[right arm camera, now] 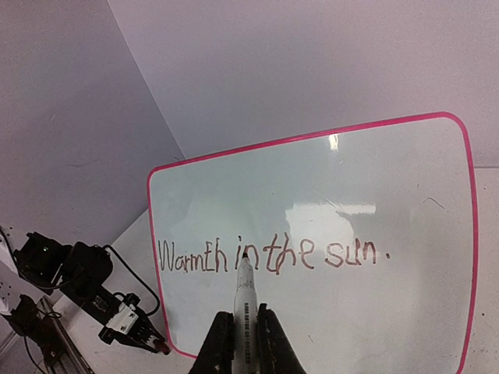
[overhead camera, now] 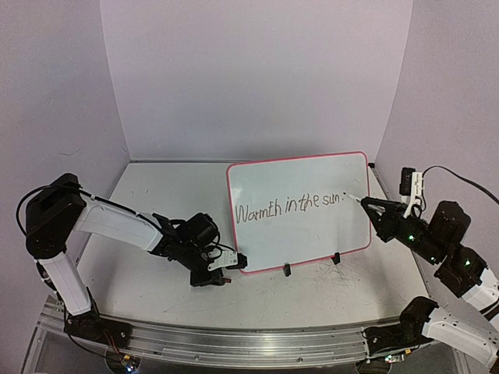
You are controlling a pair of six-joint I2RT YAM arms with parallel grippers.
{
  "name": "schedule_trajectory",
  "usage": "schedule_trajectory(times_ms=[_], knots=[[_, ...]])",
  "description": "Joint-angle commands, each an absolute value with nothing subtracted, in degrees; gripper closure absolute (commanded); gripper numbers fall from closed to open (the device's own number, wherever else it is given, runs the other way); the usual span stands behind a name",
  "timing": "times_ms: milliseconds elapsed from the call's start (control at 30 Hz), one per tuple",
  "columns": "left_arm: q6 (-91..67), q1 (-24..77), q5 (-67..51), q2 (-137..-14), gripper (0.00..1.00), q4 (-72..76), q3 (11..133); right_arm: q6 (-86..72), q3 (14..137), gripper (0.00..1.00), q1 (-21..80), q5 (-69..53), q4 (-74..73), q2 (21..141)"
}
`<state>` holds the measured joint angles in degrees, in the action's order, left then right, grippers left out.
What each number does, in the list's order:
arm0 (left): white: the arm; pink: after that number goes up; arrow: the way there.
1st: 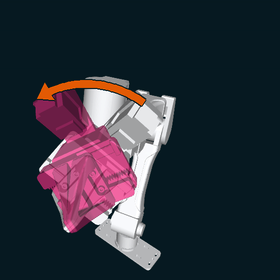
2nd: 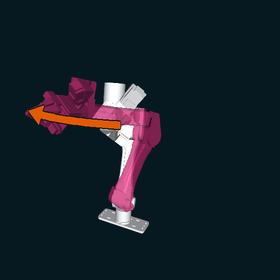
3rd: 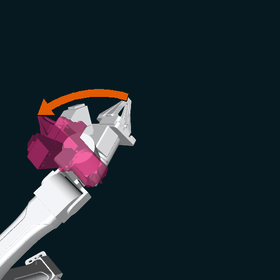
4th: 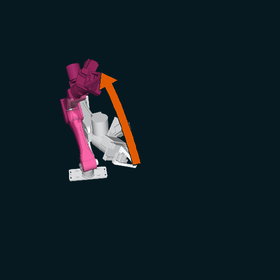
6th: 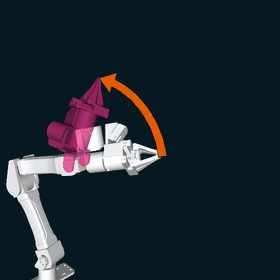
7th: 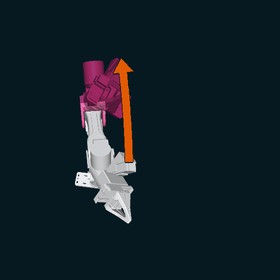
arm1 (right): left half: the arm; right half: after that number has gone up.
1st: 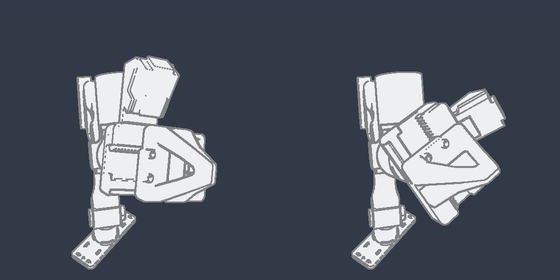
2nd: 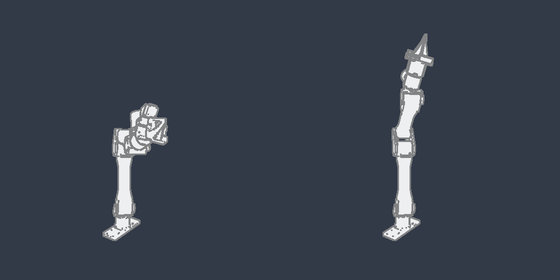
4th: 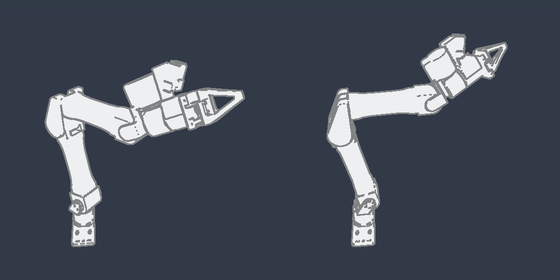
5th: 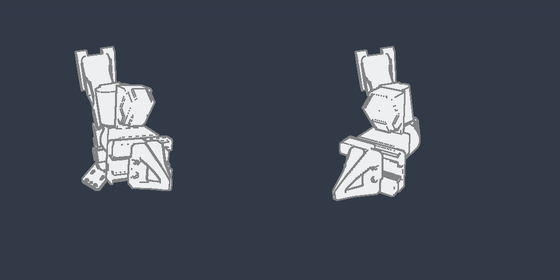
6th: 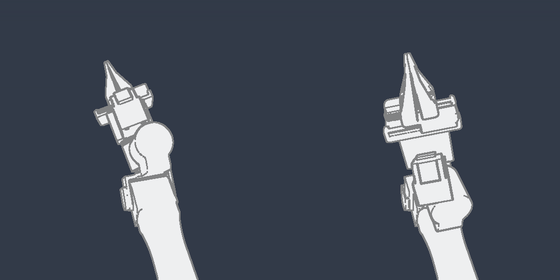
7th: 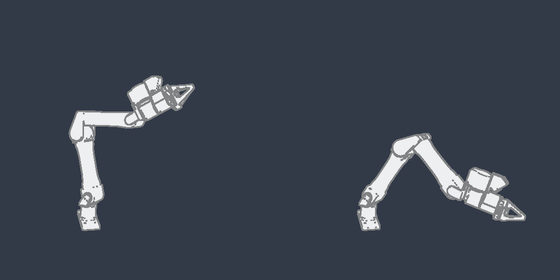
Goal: Write a sentence on the whiteboard
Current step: Pick up the pen cap from the center of the board.
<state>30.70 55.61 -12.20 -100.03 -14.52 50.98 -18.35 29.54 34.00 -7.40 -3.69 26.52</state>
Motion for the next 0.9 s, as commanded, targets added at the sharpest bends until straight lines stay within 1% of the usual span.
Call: schedule_trajectory(times_ms=[0, 67, 167, 267, 400, 467, 633, 700, 867], knots=[[28.6, 57.0, -10.5, -100.6, 0.66, -17.1, 50.7, -18.9, 29.8, 1.00, 33.8, -8.0, -1.1, 26.9], [28.6, 57.3, -10.0, -101.0, 0.62, -17.1, 50.8, -18.9, 29.9, 1.00, 33.8, -8.0, -1.0, 27.0], [28.9, 57.5, -9.1, -101.7, 0.62, -17.2, 50.9, -18.8, 30.1, 1.00, 33.8, -8.2, -1.0, 27.1], [29.4, 57.7, -8.8, -102.0, 0.68, -17.1, 50.5, -18.8, 30.2, 1.00, 33.8, -8.3, -1.0, 27.1], [29.6, 57.9, -7.7, -101.8, 0.85, -17.2, 50.1, -18.8, 30.0, 1.00, 33.8, -8.5, -1.0, 27.3], [29.5, 58.1, -7.1, -101.2, 0.90, -17.2, 49.9, -18.7, 30.0, 1.00, 33.8, -8.8, -1.0, 27.7], [28.6, 58.6, -6.6, -97.9, 0.96, -17.1, 50.2, -17.6, 31.0, 1.00, 33.8, -11.2, -2.1, 30.5], [28.3, 59.1, -6.3, -96.0, 1.00, -17.1, 50.4, -17.0, 31.9, 1.00, 33.8, -12.5, -3.5, 32.0], [27.7, 60.6, -8.5, -90.3, 1.00, -17.2, 51.9, -16.5, 35.1, 1.00, 33.8, -20.3, -5.4, 37.0]])
